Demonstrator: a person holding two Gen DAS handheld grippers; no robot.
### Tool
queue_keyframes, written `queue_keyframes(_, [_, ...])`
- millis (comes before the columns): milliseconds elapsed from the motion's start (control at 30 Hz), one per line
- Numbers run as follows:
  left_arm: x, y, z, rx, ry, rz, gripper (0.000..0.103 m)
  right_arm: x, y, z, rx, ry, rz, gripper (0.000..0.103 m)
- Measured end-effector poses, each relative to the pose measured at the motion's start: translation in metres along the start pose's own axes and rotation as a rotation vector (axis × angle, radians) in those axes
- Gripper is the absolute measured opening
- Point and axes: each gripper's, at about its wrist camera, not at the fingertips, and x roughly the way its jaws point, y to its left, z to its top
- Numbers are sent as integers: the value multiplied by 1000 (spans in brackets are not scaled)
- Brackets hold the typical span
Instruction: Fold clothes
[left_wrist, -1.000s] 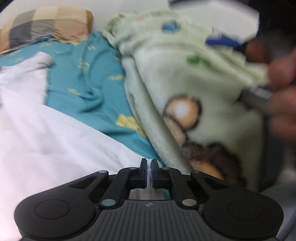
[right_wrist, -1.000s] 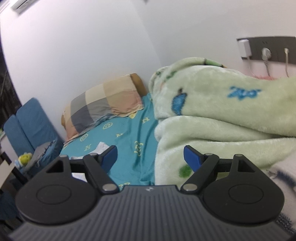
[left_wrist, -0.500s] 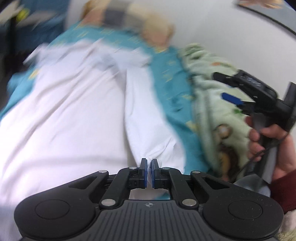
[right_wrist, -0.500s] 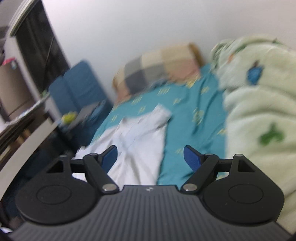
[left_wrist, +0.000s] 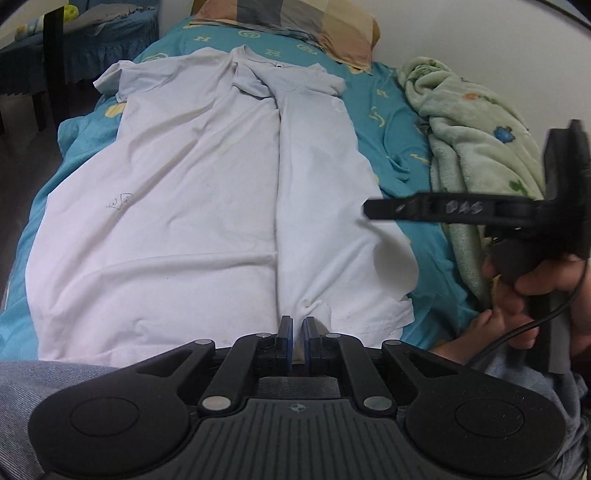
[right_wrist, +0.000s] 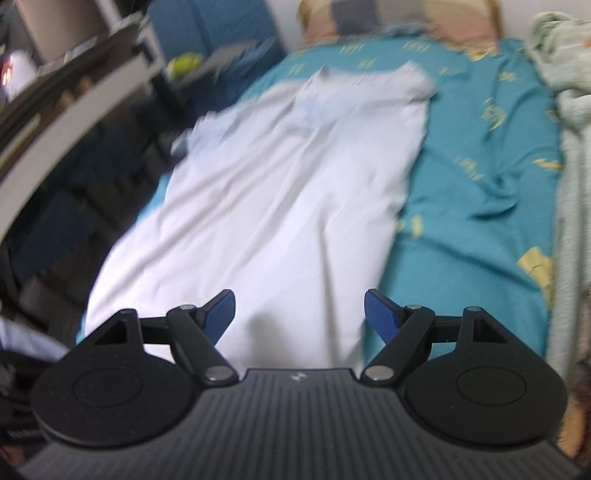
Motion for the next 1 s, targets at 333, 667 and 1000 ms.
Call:
queue_keyframes(333, [-31, 13, 11, -32, -124, -30, 46, 34, 1, -10, 6, 162, -21, 78])
queue_keyframes(667, [-45, 79, 106, -217, -397, -49, 84, 11, -5, 3, 97, 3, -19, 78])
queue_keyframes(1000, [44, 188, 188, -482, -368, -30, 87, 17, 2, 17, 68, -103, -30, 78])
